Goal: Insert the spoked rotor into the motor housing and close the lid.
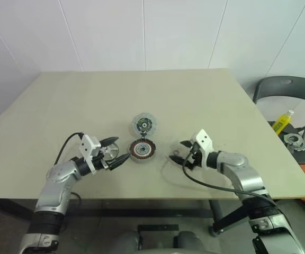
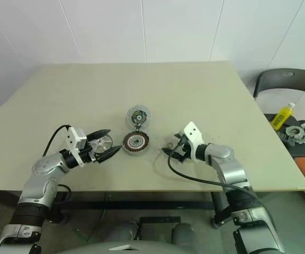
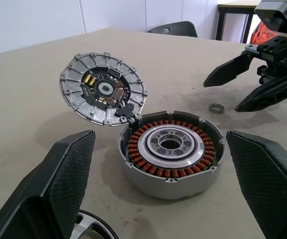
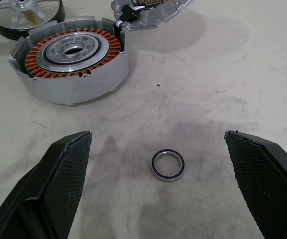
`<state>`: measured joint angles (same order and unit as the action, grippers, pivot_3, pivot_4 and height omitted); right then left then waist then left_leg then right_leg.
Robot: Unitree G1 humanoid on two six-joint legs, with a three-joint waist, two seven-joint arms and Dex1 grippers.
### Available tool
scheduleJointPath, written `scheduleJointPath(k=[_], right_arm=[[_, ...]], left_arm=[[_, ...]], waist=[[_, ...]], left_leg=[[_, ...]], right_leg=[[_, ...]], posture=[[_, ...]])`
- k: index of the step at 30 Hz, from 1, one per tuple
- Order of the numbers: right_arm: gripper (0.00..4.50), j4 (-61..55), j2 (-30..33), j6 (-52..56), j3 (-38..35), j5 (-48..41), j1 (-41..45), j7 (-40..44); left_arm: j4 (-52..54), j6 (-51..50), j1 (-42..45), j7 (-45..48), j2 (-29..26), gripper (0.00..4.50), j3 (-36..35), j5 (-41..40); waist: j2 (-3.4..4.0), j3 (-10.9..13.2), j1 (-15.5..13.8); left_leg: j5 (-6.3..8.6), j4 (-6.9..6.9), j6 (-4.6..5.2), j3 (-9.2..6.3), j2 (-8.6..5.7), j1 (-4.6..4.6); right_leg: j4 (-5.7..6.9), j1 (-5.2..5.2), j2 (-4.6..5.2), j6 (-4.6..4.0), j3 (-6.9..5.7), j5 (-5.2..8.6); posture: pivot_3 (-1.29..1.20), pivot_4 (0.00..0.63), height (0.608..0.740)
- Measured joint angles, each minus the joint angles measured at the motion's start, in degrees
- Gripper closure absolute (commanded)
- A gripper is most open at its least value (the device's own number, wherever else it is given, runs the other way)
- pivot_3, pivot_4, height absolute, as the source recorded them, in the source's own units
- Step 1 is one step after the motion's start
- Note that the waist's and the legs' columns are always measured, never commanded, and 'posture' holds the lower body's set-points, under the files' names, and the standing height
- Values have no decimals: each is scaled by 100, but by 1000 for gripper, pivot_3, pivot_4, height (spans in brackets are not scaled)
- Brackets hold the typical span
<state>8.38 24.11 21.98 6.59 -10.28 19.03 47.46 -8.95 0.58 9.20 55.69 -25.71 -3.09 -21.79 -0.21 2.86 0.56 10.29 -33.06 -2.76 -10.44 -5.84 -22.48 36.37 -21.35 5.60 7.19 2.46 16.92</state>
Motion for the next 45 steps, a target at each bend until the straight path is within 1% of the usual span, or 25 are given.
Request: scheduleJointPath(k=[14,23,45], right_arm=[[30,263,-96,131,173,190,19,-231],[30,292,-179,23,185,260,-32,-379],[30,468,-214,-297,248,448,18,-419]], left_arm=[[16,-22,-10,-25,5,16,2,0],[135,-41,-94,-89,35,16,17,1],[121,-31,-7,-116,103,16,90,60]], waist=[[-4,-5,10],[-6,-8,13],[-7,-9,21]], left_leg=[[4,-6,-7,1,0,11],[6,-13,-11,1,3,17],[5,-14,-11,2,3,18]], right_leg=[[6,4,-1,0,1,0],[17,6,-2,-1,2,0],[22,5,-3,-1,3,0]], posture=[[0,0,740],[0,0,740],[0,0,740]])
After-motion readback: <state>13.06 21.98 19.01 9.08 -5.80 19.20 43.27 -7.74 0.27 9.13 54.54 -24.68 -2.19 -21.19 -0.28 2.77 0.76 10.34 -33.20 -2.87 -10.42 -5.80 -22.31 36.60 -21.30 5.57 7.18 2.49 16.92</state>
